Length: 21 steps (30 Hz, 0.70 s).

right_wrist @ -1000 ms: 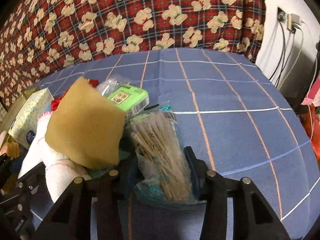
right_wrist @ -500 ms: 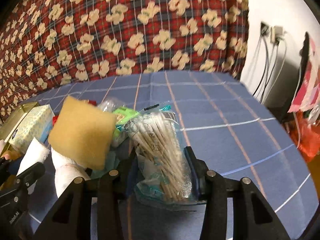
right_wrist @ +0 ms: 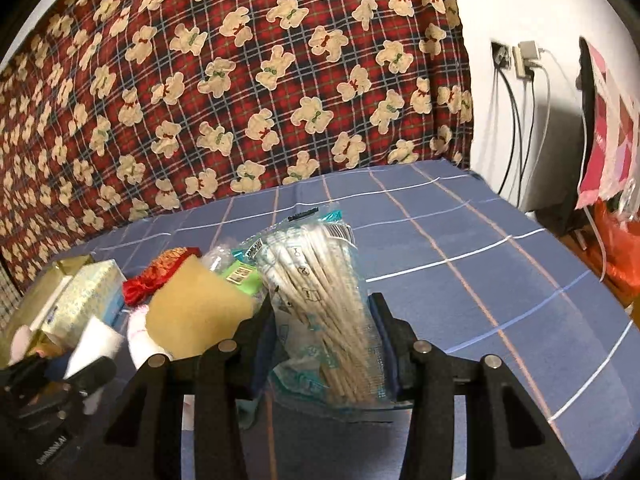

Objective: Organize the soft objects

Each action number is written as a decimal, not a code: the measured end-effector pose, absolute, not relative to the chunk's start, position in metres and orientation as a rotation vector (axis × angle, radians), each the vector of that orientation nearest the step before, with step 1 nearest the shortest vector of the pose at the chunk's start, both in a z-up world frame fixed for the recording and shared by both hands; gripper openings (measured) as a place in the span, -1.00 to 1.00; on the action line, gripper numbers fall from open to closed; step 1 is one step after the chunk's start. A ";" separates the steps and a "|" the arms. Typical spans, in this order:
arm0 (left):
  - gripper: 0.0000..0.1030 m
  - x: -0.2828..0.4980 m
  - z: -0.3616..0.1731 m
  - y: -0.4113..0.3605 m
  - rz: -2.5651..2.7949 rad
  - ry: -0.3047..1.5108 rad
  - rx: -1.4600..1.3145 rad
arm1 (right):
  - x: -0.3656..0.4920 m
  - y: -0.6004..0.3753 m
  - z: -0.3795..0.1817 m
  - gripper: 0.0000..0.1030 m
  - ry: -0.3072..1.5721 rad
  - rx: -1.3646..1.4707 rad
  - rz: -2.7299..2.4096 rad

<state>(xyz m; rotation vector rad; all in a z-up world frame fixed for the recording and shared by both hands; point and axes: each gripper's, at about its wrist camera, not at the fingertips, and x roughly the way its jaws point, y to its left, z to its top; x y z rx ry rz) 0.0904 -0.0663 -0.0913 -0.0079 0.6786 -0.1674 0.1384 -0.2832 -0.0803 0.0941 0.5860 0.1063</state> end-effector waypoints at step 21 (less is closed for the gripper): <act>-0.43 0.085 -0.084 -0.057 -0.151 0.578 -0.069 | 0.124 -0.238 -0.069 -0.09 0.432 0.072 0.112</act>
